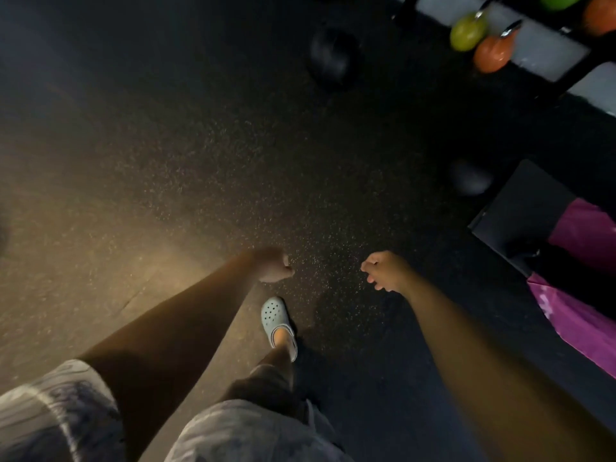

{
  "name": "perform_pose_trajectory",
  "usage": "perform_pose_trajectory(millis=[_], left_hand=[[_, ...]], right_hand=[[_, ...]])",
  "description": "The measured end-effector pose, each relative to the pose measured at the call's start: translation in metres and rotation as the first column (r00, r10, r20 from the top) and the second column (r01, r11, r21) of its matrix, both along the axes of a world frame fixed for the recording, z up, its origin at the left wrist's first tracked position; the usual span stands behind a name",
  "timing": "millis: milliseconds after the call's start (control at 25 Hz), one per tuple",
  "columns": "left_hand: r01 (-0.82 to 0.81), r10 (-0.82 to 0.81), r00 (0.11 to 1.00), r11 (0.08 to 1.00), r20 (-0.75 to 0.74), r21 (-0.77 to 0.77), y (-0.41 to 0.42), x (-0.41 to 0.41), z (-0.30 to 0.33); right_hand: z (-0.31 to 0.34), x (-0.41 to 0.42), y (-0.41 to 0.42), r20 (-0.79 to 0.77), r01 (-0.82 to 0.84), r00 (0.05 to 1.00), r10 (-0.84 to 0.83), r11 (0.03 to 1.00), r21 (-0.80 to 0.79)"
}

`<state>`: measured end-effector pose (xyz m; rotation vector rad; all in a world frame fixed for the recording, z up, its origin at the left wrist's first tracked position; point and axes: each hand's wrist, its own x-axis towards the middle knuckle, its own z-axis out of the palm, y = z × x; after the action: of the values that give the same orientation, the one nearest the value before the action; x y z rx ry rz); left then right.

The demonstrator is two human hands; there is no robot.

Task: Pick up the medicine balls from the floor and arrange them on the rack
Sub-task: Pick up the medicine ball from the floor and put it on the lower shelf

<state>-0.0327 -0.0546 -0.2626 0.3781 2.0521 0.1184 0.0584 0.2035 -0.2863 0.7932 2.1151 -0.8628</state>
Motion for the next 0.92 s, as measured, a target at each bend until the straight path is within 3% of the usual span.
perform_pose_trajectory(millis=[160, 400, 640, 920], left_hand=[[-0.143, 0.143, 0.984, 0.990, 0.103, -0.008, 0.020, -0.056, -0.029], [-0.260, 0.265, 0.955, 0.964, 0.135, -0.052, 0.084, -0.166, -0.048], [-0.459, 0.463, 0.884, 0.886, 0.067, -0.070, 0.189, -0.333, -0.053], [-0.443, 0.440, 0.896, 0.894, 0.058, 0.069, 0.307, -0.542, -0.055]], right_hand=[[-0.028, -0.062, 0.024, 0.072, -0.001, 0.997, 0.003, 1.000, -0.024], [-0.035, -0.186, 0.087, 0.049, -0.035, 0.998, 0.039, 0.996, -0.076], [-0.034, -0.375, 0.192, -0.017, -0.170, 0.985, 0.170, 0.985, 0.002], [-0.033, -0.615, 0.287, -0.047, -0.328, 0.942, 0.331, 0.942, 0.070]])
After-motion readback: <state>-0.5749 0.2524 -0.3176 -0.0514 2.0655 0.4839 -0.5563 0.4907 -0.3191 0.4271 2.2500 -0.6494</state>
